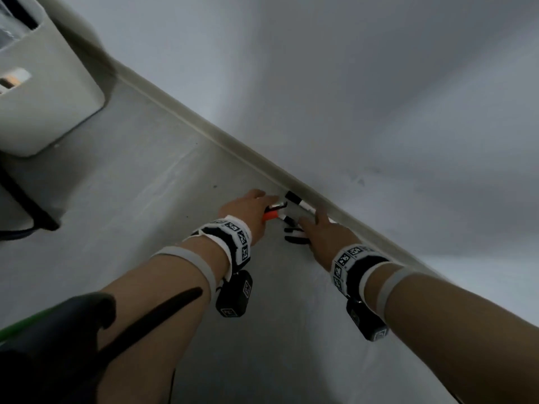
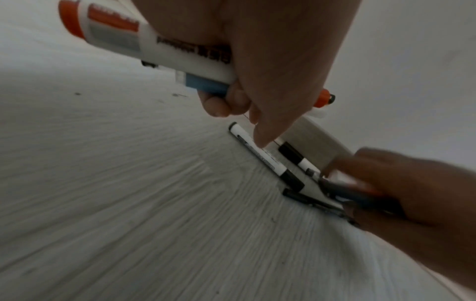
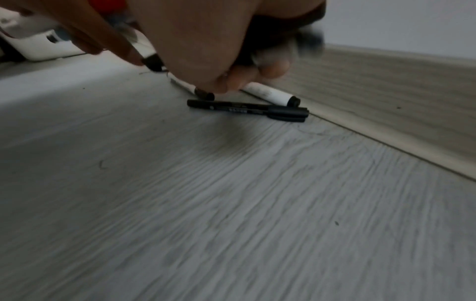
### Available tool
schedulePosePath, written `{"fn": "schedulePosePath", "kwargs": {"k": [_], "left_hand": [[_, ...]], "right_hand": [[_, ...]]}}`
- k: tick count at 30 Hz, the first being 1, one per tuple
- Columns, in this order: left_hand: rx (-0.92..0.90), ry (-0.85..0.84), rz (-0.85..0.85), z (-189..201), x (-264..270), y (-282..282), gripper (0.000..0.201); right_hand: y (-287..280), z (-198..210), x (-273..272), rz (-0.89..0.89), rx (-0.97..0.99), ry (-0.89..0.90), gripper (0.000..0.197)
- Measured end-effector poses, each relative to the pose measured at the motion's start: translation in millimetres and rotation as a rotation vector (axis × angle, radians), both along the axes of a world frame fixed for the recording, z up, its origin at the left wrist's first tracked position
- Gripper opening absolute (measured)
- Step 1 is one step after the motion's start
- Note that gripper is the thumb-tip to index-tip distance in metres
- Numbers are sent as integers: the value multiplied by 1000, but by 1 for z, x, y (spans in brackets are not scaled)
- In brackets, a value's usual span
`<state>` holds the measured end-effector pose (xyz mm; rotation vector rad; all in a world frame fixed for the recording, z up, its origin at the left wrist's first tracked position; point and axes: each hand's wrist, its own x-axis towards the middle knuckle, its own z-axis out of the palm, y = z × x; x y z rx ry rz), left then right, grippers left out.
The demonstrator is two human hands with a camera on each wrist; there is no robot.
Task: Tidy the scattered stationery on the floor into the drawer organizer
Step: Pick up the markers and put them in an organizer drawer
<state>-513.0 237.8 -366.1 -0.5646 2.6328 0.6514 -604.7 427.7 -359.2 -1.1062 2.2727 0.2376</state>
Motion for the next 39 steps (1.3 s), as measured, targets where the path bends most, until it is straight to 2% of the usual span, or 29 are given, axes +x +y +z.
{"fn": "schedulePosePath", "kwargs": {"k": [3, 5, 8, 10, 13, 15, 18, 20, 23, 27, 30, 32, 34, 36, 39], "left_hand": [[-63, -148, -130, -13, -14, 0, 57], [-126, -151, -139, -18, -13, 0, 52], [-184, -119, -95, -20, -2, -4, 36], [-170, -171, -62, -18, 8, -9, 29], [-72, -302, 55, -13, 25, -18, 25], [111, -298, 297, -4, 41, -28, 27], [510, -72, 784, 26, 69, -48, 22], [664, 47, 970, 52, 82, -61, 19], [828, 225, 1116, 98, 108, -86, 24], [1036, 564, 1219, 160, 155, -112, 30], [1073, 777, 1278, 199, 200, -126, 27], [1038, 871, 1313, 220, 232, -131, 21], [1004, 927, 1297, 237, 255, -133, 18], [937, 977, 1296, 249, 284, -135, 22], [810, 1037, 1451, 257, 331, -146, 20]], "right_hand": [[-9, 0, -5, -55, 34, 50, 67], [-14, -2, -5, -48, 86, 79, 70], [-18, -6, -7, -57, 105, 98, 54], [-21, -6, -5, -19, 160, 63, 46], [-25, -1, 2, -23, 181, 24, 40], [-38, 8, 5, -41, 122, 41, 36], [-83, 36, 13, -111, -52, -98, 25], [-120, 60, 26, -223, -200, -279, 24], [-180, 104, 59, -354, -437, -575, 15], [-250, 168, 116, -263, -691, -738, 11], [-291, 201, 161, -239, -755, -869, 9], [-311, 216, 195, -146, -757, -902, 18], [-320, 227, 221, -47, -772, -871, 26], [-327, 239, 252, -4, -742, -945, 29], [-342, 253, 290, 19, -673, -1027, 20]]}}
